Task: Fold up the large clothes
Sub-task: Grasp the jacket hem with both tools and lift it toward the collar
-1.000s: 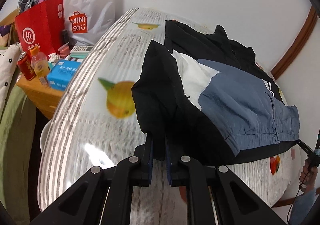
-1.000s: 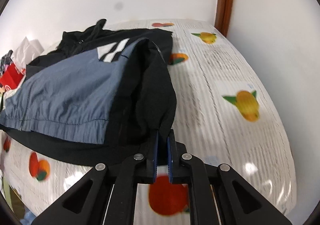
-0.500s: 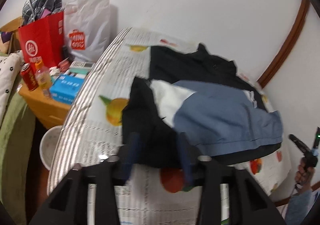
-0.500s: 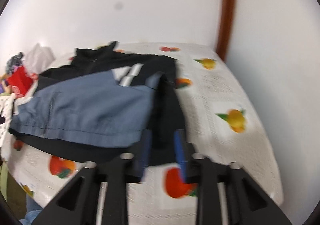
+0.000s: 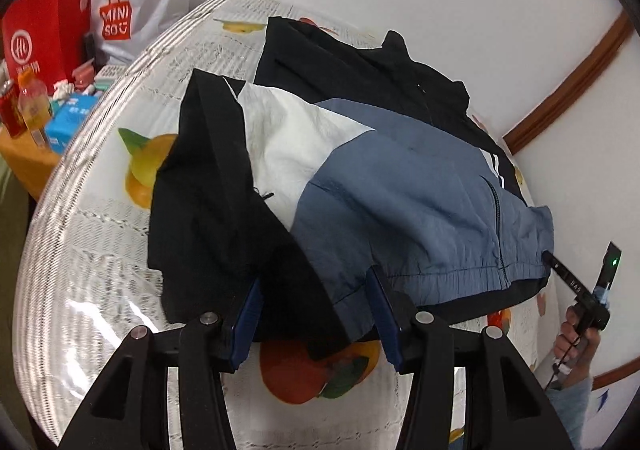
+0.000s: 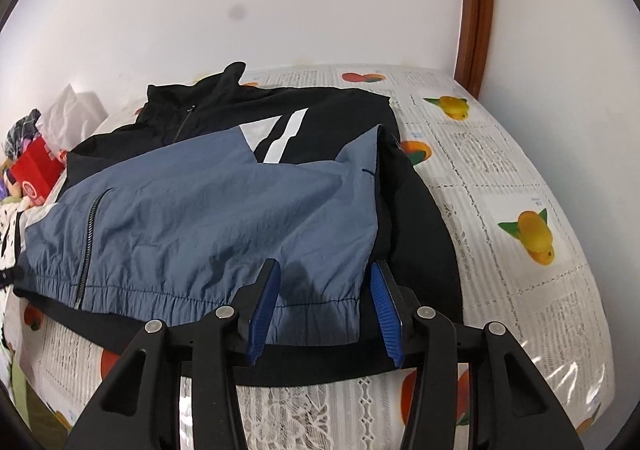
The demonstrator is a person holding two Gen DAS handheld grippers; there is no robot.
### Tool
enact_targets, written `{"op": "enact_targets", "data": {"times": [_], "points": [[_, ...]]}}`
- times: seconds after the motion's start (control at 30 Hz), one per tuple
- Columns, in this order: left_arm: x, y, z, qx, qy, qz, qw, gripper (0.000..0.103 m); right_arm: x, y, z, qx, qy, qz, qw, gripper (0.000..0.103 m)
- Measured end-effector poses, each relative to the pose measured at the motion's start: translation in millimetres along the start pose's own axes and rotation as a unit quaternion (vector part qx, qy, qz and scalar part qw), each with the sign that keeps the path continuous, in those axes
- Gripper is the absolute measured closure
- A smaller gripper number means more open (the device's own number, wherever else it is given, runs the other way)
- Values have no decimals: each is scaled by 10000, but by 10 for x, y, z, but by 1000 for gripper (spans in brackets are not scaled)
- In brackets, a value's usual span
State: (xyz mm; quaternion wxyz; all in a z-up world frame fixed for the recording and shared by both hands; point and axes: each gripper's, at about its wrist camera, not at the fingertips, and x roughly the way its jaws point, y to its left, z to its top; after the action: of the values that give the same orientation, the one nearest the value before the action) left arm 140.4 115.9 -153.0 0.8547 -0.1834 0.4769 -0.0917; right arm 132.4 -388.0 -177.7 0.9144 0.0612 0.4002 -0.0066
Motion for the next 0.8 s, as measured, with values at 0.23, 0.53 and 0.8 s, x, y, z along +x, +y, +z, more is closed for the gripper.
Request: {"op": "enact_targets", "data": {"times": [0.23, 0.53, 0.8], "points": [[-136, -182, 131, 285, -313, 20, 9991, 88, -24, 83, 43, -135, -73, -54, 9999, 90], [-368, -343, 545, 505, -976, -79, 9939, 92, -423, 74, 443, -5, -852, 284, 9960, 95], [-183, -449, 1027, 545, -1119, 3, 9922, 92, -345, 37, 887, 333, -1179, 455, 9914, 95]]}}
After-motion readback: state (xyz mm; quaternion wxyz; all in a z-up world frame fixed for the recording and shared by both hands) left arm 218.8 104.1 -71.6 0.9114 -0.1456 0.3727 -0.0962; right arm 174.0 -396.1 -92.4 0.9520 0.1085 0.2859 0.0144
